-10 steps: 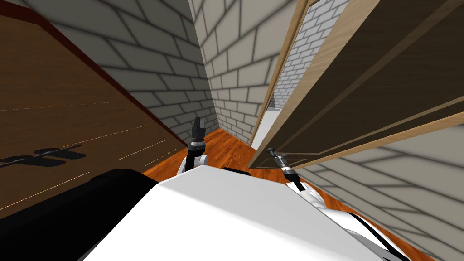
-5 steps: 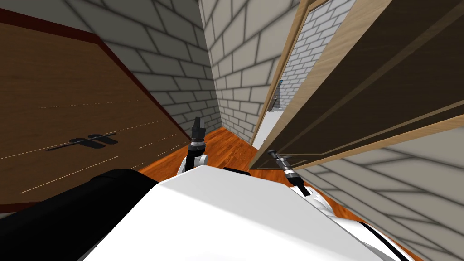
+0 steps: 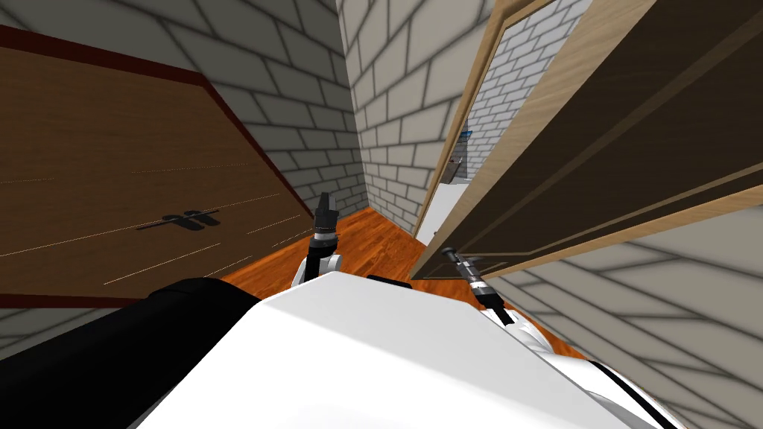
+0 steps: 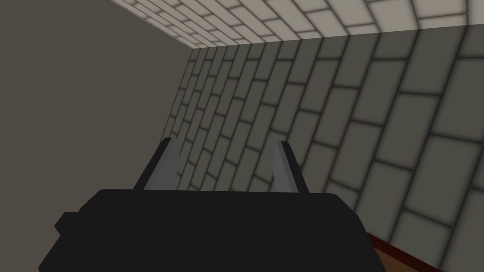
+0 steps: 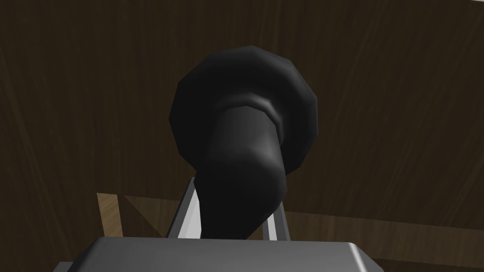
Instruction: Pull the door open
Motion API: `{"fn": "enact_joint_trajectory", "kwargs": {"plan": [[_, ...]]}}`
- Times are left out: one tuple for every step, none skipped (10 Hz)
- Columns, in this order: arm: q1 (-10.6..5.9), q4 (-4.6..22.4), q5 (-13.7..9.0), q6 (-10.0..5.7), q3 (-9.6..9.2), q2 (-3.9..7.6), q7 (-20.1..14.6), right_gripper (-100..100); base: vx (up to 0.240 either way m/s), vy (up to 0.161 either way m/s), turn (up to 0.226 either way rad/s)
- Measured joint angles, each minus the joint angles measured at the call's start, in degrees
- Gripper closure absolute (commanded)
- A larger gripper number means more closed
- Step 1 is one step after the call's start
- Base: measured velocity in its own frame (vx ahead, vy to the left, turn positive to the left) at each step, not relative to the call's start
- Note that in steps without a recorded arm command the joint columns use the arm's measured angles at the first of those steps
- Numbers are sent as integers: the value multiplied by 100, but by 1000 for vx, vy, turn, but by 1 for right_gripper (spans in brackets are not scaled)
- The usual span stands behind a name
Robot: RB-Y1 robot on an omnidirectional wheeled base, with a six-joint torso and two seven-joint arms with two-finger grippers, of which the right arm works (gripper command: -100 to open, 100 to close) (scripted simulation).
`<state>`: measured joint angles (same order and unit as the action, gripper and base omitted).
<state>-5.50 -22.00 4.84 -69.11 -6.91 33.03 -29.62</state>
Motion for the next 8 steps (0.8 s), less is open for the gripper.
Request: {"fn": "enact_joint_trajectory", "kwargs": {"plan": [[45,-68,-7,7,8,16,-9,100,-161,-94,132],[40,-27,-4,-39,3,20,-13,100,-166,-74,167],[32,40,-5,-101,3,30,-12,100,-169,-86,120],[77,-14,-6,-106,3,47,-22,100,-185,-118,192],[117,-33,-5,-125,-1,61,-34,100,-183,-122,149],[166,-88,-3,-128,-5,66,-42,100,-103,-63,24],[133,1,7,-183,-20,50,-39,100,-109,-76,147],[147,65,8,-251,-22,57,-38,100,-154,-70,161]]}}
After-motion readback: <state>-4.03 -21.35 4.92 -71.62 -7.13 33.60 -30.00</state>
